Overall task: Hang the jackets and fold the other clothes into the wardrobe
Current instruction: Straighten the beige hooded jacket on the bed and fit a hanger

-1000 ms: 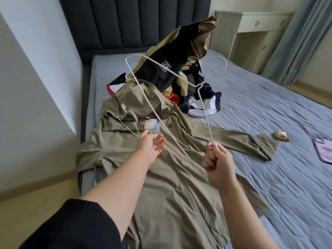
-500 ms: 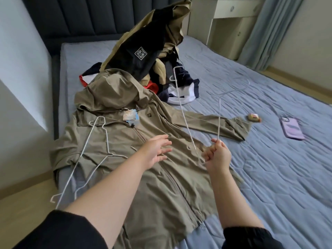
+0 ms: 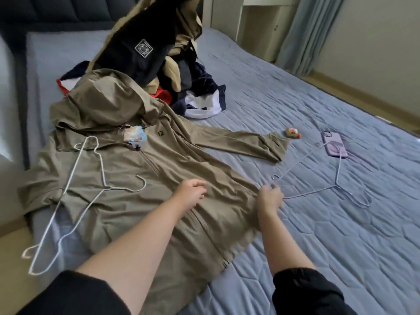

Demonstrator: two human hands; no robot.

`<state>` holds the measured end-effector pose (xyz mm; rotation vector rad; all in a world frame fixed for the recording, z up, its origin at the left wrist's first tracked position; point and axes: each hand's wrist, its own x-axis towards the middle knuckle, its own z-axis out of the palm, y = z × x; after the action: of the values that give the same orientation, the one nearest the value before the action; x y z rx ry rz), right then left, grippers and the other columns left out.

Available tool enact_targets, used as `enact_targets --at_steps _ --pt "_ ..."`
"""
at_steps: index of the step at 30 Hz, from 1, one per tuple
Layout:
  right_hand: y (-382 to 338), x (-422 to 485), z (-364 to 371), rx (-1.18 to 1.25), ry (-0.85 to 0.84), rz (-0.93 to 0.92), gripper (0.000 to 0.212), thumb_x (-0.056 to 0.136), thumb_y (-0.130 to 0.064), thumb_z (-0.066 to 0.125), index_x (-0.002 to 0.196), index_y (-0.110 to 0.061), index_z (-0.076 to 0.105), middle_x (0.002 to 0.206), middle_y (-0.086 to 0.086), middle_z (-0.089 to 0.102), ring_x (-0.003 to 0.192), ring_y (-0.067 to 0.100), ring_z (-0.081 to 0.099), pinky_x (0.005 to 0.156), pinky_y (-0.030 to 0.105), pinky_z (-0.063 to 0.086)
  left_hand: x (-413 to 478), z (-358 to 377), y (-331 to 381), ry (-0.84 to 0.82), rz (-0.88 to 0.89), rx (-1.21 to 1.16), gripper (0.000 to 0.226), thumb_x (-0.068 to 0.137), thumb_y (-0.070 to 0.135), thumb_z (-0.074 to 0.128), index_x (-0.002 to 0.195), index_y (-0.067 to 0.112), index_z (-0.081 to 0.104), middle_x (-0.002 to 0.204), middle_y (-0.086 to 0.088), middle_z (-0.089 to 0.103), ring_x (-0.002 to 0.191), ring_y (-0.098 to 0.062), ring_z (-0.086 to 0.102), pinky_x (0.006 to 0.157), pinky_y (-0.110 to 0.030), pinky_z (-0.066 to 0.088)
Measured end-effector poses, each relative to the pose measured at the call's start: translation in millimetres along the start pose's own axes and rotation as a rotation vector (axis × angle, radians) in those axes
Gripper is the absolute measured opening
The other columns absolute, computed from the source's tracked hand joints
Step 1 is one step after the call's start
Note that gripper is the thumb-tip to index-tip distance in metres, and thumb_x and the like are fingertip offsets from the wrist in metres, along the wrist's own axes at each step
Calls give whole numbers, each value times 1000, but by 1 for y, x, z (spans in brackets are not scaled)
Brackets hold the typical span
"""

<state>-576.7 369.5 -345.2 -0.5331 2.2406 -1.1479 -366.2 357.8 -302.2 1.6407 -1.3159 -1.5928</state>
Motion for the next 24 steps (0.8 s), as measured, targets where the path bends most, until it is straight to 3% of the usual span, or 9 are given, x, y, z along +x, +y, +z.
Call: enact_targets --at_steps 2,4,7,10,13,15,18,20,24 --pt "-15 -27 29 -78 -130 -209 46 91 -10 45 137 -3 44 140 18 42 130 32 38 106 38 31 7 -31 -18 132 15 152 26 93 8 47 111 16 64 99 -9 65 77 -19 58 63 -25 47" --pt "-25 -55 67 -215 -324 -356 48 91 -12 46 139 -6 40 143 15 37 134 29 33 110 38 28 12 -66 -38 288 -12 319 32 90 7 47 116 16 64 113 -15 64 96 -30 60 83 -31 48" --pt "-32 -95 122 -431 -547 -546 51 91 -13 48 140 -4 37 143 17 38 135 30 31 111 34 24 9 -121 -65 495 -83 580 45 87 11 51 132 16 53 140 -9 46 128 -26 44 105 -31 36" --pt "-30 -123 168 -590 -672 -660 51 90 -18 50 138 -5 38 142 16 40 134 31 32 111 36 26 -3 -163 -91 559 -202 757 60 87 21 51 144 22 34 150 -3 32 137 -24 30 111 -35 30" --pt "-21 -134 199 -852 -692 -729 57 88 -32 50 140 -14 35 143 12 37 134 31 30 108 42 31 -10 -180 -110 485 -344 814 63 91 26 48 149 23 21 150 -5 31 137 -26 30 110 -41 30" --pt "-19 -131 209 -978 -666 -770 61 86 -40 50 140 -18 34 142 12 36 133 31 29 105 44 34 -11 -183 -114 496 -368 853 50 95 27 44 144 23 31 144 -6 39 132 -27 37 104 -42 35" --pt "-20 -125 219 -1021 -653 -782 64 83 -47 52 138 -19 34 138 10 37 132 30 30 101 45 36 -7 -184 -111 660 -249 809 19 97 20 41 109 18 56 119 -8 59 109 -31 56 78 -34 42" --pt "-21 -125 218 -1031 -671 -775 67 82 -49 52 139 -19 32 138 10 37 131 30 30 102 44 37 -4 -181 -101 745 -169 768 19 99 21 40 99 16 58 110 -8 62 100 -32 59 68 -32 36" --pt "-39 -135 213 -1053 -804 -670 66 84 -41 53 140 -15 31 141 13 34 132 32 30 106 43 33 1 -176 -73 854 -14 593 21 98 23 43 92 14 61 95 -11 66 89 -34 58 63 -32 31"
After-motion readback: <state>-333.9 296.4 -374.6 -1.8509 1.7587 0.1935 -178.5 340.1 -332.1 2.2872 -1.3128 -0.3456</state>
